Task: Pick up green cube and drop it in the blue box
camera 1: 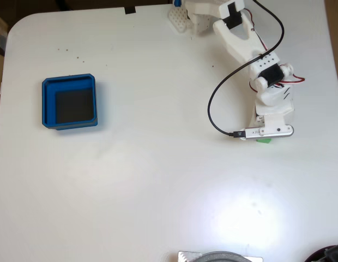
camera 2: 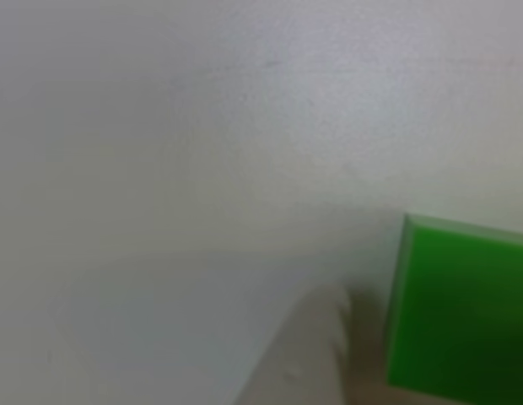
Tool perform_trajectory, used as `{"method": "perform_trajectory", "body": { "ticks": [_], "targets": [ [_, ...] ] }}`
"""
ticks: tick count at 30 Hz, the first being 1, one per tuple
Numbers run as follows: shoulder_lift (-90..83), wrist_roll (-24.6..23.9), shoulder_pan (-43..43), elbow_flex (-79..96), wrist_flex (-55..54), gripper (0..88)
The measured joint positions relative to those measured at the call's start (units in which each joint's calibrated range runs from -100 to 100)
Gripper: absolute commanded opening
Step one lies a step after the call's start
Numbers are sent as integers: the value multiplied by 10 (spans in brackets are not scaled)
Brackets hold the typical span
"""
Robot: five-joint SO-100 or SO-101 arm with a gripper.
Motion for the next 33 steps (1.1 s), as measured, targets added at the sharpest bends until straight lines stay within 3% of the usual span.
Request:
{"method": "perform_trajectory", "body": {
  "ticks": [28,33],
  "targets": [
    [26,1,0,0,0,306],
    [26,1,0,0,0,235]
  ]
}}
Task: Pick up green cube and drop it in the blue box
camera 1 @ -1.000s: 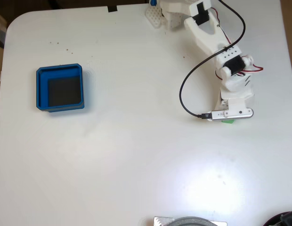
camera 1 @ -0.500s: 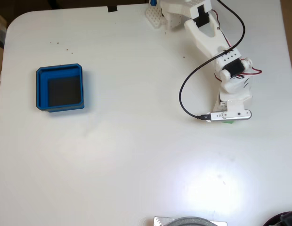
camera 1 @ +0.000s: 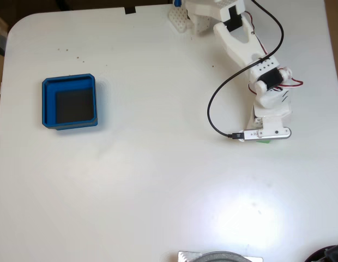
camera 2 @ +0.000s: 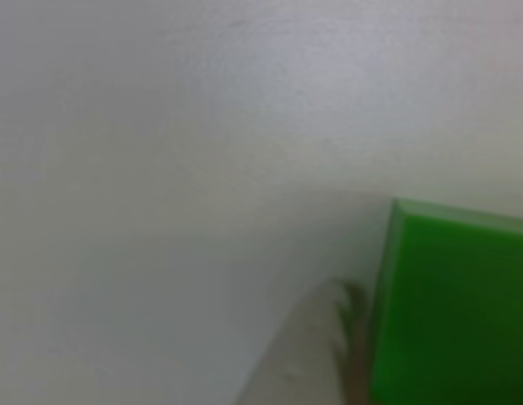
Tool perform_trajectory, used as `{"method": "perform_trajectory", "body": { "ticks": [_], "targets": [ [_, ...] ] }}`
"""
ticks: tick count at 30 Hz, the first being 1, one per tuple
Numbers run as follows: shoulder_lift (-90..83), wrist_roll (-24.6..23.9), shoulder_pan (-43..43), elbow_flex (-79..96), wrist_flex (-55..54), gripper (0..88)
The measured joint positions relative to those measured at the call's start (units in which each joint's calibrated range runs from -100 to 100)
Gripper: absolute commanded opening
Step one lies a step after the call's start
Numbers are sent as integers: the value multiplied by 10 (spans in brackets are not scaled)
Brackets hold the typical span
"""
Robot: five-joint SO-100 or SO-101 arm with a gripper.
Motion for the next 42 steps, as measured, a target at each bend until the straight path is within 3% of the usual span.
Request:
{"method": "perform_trajectory", "body": {
  "ticks": [11,22,42],
  "targets": [
    [0,0,0,0,0,27],
    [-3,0,0,0,9,17],
    [-233,8,13,0,188,17]
  ]
}}
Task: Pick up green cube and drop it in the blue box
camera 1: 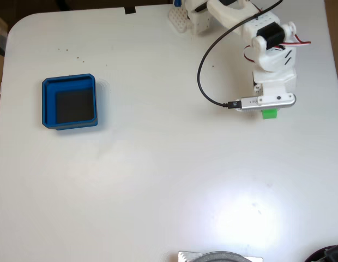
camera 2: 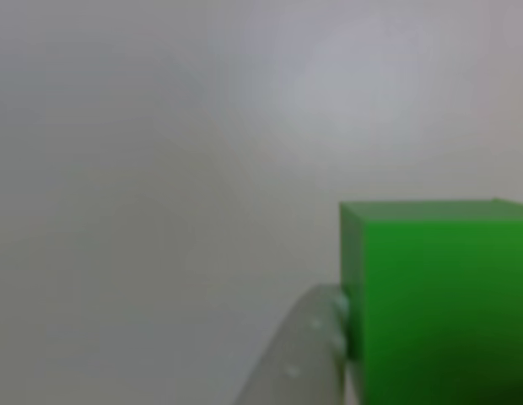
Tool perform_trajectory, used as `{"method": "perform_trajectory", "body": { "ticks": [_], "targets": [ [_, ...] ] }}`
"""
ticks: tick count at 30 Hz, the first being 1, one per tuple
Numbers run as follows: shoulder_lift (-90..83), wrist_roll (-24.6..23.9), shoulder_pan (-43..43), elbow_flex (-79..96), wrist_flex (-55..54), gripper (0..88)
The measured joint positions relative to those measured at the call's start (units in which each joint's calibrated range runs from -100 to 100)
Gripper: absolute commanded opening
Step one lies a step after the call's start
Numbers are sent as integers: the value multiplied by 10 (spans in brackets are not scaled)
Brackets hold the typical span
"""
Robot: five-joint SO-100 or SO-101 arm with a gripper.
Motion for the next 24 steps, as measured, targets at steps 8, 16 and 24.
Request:
{"method": "perform_trajectory", "body": {
  "ticks": [8,16,24],
  "targets": [
    [-84,84,92,0,12,17],
    [-99,122,216,0,12,17],
    [-99,122,353,0,12,17]
  ]
}}
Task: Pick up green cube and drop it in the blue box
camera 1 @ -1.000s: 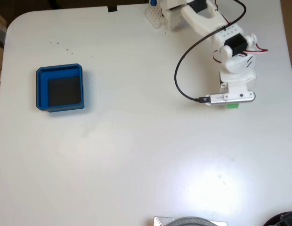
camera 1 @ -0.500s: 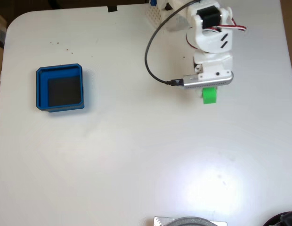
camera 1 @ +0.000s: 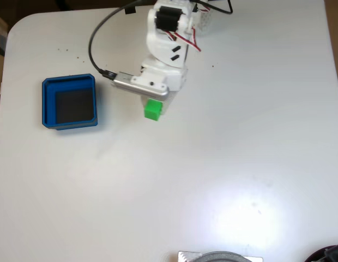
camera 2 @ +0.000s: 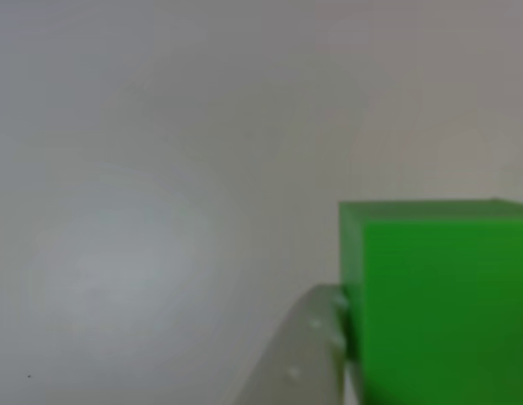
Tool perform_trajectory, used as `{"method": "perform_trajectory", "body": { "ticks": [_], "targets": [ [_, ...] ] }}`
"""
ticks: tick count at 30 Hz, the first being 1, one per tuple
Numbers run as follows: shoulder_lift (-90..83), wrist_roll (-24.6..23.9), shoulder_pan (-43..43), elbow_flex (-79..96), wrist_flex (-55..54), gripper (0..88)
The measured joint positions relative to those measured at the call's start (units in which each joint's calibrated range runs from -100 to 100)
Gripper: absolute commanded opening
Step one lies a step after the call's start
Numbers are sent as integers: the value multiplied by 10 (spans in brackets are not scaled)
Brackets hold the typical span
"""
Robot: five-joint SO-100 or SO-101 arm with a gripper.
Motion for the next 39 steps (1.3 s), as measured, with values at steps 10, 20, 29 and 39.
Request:
{"method": "perform_trajectory", "body": {
  "ticks": [10,20,29,39],
  "targets": [
    [0,0,89,0,0,17],
    [0,0,186,0,0,17],
    [9,0,238,0,-3,17],
    [113,0,246,0,-113,17]
  ]
}}
